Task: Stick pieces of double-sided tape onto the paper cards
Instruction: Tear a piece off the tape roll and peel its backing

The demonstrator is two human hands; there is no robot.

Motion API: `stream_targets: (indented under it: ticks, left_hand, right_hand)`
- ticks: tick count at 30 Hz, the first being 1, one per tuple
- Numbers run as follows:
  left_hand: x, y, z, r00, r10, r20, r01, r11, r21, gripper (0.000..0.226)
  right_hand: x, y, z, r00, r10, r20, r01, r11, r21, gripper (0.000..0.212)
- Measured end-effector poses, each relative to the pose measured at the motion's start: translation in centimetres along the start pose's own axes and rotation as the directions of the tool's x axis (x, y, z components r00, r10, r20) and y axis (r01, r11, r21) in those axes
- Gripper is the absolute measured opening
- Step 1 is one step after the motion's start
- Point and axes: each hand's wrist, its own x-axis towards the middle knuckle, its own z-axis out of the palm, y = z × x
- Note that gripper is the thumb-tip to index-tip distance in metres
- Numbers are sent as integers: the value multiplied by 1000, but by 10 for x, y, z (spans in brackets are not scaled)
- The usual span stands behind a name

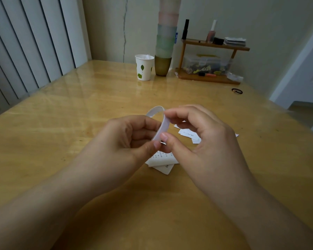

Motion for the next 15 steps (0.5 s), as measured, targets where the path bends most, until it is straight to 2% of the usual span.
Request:
stream_targets:
  ticks: [10,15]
  left_hand:
    - [0,-4,-1,1000,17,7,-18,998,58,20]
    - [1,-4,0,1000,21,-6,-20,997,74,21]
  right_hand:
    - [2,0,-1,1000,8,18,-9,999,38,12]
    - [0,-2,-2,997,71,41,-74,995,65,20]
